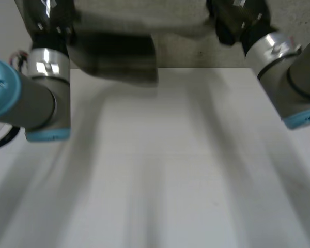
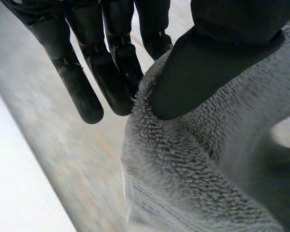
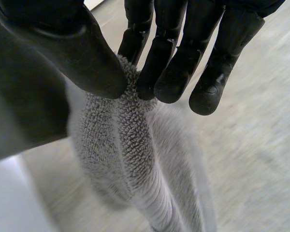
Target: Fold the towel.
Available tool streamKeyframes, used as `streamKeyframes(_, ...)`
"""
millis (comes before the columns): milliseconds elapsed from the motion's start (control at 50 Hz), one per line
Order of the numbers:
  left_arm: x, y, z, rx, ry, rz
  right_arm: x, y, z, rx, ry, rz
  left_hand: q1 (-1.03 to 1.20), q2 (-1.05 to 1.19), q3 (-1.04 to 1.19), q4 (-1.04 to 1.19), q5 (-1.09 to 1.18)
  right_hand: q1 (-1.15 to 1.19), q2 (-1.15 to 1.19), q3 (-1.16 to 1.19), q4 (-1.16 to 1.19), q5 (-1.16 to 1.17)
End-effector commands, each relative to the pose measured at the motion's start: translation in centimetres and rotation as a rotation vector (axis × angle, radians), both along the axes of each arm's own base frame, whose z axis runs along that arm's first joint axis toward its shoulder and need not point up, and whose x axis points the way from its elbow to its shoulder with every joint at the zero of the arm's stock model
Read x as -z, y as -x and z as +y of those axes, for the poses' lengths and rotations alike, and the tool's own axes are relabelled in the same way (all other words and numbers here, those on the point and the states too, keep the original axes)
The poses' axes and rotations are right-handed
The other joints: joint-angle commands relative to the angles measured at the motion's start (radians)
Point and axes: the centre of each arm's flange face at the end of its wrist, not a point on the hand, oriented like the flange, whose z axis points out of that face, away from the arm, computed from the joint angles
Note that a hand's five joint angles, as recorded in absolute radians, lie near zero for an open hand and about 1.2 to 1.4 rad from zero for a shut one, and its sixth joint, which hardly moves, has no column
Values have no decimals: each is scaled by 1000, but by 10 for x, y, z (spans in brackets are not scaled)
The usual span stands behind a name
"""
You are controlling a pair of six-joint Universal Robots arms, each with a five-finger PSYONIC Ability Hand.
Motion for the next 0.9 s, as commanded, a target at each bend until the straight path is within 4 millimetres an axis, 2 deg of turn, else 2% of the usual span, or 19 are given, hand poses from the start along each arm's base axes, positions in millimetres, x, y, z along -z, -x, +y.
streamKeyframes(20, 91, -2, 7, 39, -233, -144, 84, 0, 6, 4, -206, 177, 199, 180, 180, 179, 189, 70, 61, 59, 61, 65)
streamKeyframes(40, 109, -4, 11, 52, -279, -171, 84, 0, 6, 4, -207, 177, 199, 180, 180, 179, 189, 70, 61, 59, 61, 65)
streamKeyframes(60, 109, -4, 11, 52, -280, -171, 104, -1, 7, 5, -252, 216, 199, 180, 180, 179, 189, 70, 61, 59, 61, 65)
streamKeyframes(80, 127, -5, 15, 63, -327, -196, 125, -2, 10, 1, -305, 260, 199, 180, 180, 179, 189, 70, 61, 59, 61, 65)
streamKeyframes(100, 127, -6, 16, 63, -327, -196, 125, -2, 10, 1, -306, 261, 199, 180, 180, 179, 189, 70, 61, 59, 61, 65)
streamKeyframes(120, 144, -7, 20, 69, -371, -220, 145, -1, 13, -2, -354, 304, 199, 180, 180, 179, 189, 70, 61, 59, 61, 65)
streamKeyframes(140, 159, -10, 25, 69, -411, -246, 145, -1, 13, -2, -354, 304, 199, 180, 180, 179, 189, 70, 61, 59, 61, 65)
streamKeyframes(160, 159, -10, 25, 69, -411, -247, 168, 1, 16, -2, -417, 357, 199, 180, 180, 179, 189, 70, 61, 59, 61, 65)
streamKeyframes(180, 168, -11, 29, 68, -435, -267, 168, 1, 16, -2, -418, 357, 199, 180, 180, 179, 189, 70, 61, 59, 61, 65)
streamKeyframes(220, 174, -13, 33, 64, -450, -288, 196, 4, 24, -4, -508, 441, 199, 180, 180, 179, 189, 70, 61, 59, 61, 65)
streamKeyframes(280, 180, -15, 38, 55, -462, -326, 203, 6, 29, -15, -557, 468, 199, 180, 180, 179, 189, 70, 61, 59, 61, 65)
streamKeyframes(400, 166, -21, 39, 26, -428, -348, 192, 8, 32, -12, -562, 460, 199, 180, 180, 179, 189, 70, 61, 59, 61, 65)
streamKeyframes(440, 160, -23, 41, 22, -415, -343, 170, 11, 39, -17, -550, 456, 199, 180, 180, 179, 189, 70, 61, 59, 61, 65)
streamKeyframes(500, 149, -26, 45, 21, -394, -333, 161, 13, 44, -19, -554, 460, 199, 180, 180, 179, 189, -43, -53, -54, -52, -49)
streamKeyframes(600, 136, -30, 55, 19, -372, -322, 138, 23, 70, -72, -589, 481, 199, 180, 180, 179, 189, -35, -44, -46, -44, -40)
streamKeyframes(720, 124, -38, 63, 6, -353, -310, 141, 29, 103, -191, -724, 620, 199, 180, 180, 179, 189, -29, -38, -40, -38, -34)
streamKeyframes(780, 124, -40, 67, 7, -356, -310, 139, 34, 115, -232, -778, 709, 199, 180, 180, 179, 189, -316, -326, -327, -325, -322)
streamKeyframes(820, 125, -40, 68, 7, -361, -312, 136, 33, 112, -225, -742, 707, 199, 180, 180, 179, 189, -1152, -1161, -1163, -1161, -1157)
streamKeyframes(900, 127, -41, 69, 8, -368, -313, 128, 30, 103, -199, -671, 667, 199, 180, 180, 179, 189, -1152, -1161, -1163, -1161, -1157)
